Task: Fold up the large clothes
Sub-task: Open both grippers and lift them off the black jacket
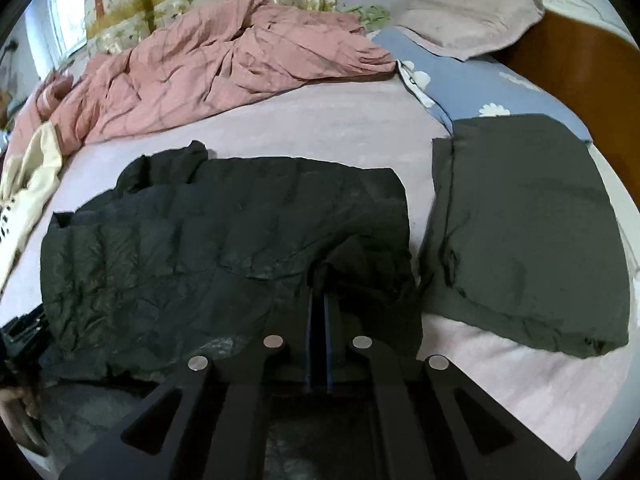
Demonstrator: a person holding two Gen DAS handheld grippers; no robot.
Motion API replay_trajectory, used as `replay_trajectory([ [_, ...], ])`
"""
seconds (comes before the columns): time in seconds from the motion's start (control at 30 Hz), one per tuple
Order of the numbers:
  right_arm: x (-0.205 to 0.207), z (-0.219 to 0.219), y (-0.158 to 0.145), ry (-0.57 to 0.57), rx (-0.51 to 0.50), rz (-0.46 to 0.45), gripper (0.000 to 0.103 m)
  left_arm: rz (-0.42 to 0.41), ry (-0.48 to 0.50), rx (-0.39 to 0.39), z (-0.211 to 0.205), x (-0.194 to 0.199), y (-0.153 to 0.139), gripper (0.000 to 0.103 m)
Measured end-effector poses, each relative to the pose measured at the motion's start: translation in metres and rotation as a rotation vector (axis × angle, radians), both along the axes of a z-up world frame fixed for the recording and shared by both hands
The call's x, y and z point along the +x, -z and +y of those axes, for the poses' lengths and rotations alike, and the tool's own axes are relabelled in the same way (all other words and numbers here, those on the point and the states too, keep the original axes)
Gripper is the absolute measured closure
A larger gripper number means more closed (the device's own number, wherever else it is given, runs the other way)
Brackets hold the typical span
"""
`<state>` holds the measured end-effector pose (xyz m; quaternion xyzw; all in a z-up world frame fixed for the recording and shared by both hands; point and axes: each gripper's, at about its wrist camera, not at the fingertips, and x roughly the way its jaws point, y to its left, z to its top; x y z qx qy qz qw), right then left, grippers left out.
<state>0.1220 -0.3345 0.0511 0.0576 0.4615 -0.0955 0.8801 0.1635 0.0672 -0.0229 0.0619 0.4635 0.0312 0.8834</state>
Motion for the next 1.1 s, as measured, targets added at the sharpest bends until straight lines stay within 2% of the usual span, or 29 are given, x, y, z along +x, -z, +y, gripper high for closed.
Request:
replay_trajectory([
  [0.03, 0.0, 0.001, -0.001, 0.012, -0.017, -0.012, 0.082, -0.01, -0.031, 0.031, 0.004, -0.001, 0.0, 0.071],
  [0.13, -0.004, 0.007, -0.011, 0.002, -0.054, -0.091, 0.072, -0.056, -0.155, 0.105, 0.022, -0.003, -0.005, 0.07],
  [0.2, -0.003, 0.018, -0.013, -0.084, -0.042, -0.111, 0.054, -0.137, -0.204, 0.097, 0.033, -0.013, -0.018, 0.071],
  [0.23, -0.002, 0.022, -0.012, -0.122, -0.039, -0.11, 0.043, -0.174, -0.187, 0.073, 0.036, -0.018, -0.025, 0.068],
  [0.3, 0.005, 0.038, -0.001, -0.211, -0.047, -0.061, 0.042, -0.219, -0.099, -0.016, 0.037, -0.027, -0.038, 0.06],
  [0.33, 0.008, 0.043, 0.007, -0.238, -0.047, -0.022, 0.042, -0.218, -0.042, -0.085, 0.038, -0.032, -0.042, 0.055],
  [0.43, 0.02, 0.057, 0.039, -0.291, -0.074, 0.128, 0.042, -0.126, 0.173, -0.299, 0.03, -0.04, -0.043, 0.05],
  [0.47, 0.023, 0.061, 0.048, -0.301, -0.094, 0.158, 0.042, -0.107, 0.209, -0.318, 0.025, -0.041, -0.042, 0.047],
  [0.5, 0.025, 0.064, 0.055, -0.307, -0.118, 0.171, 0.042, -0.08, 0.239, -0.319, 0.018, -0.04, -0.04, 0.039],
  [0.53, 0.025, 0.066, 0.059, -0.307, -0.128, 0.172, 0.042, -0.044, 0.269, -0.302, 0.008, -0.036, -0.035, 0.034],
  [0.57, 0.028, 0.067, 0.062, -0.303, -0.133, 0.171, 0.042, -0.012, 0.278, -0.262, -0.002, -0.032, -0.027, 0.034],
  [0.63, 0.031, 0.066, 0.065, -0.286, -0.124, 0.157, 0.042, 0.057, 0.224, -0.121, -0.017, -0.017, -0.004, 0.035],
  [0.67, 0.033, 0.065, 0.065, -0.277, -0.118, 0.145, 0.042, 0.071, 0.199, -0.083, -0.019, -0.011, 0.004, 0.036],
  [0.7, 0.035, 0.065, 0.064, -0.269, -0.113, 0.132, 0.042, 0.073, 0.182, -0.083, -0.018, -0.006, 0.008, 0.036],
  [0.83, 0.035, 0.064, 0.053, -0.248, -0.108, 0.055, 0.042, 0.014, 0.063, -0.145, 0.002, 0.009, -0.004, 0.04],
  [0.97, 0.026, 0.064, 0.031, -0.249, -0.116, -0.052, 0.042, 0.004, -0.083, -0.302, 0.045, 0.028, 0.0, 0.041],
  [1.1, 0.03, 0.052, 0.026, -0.193, -0.141, -0.057, 0.042, -0.029, -0.153, -0.348, 0.063, 0.023, 0.003, 0.046],
])
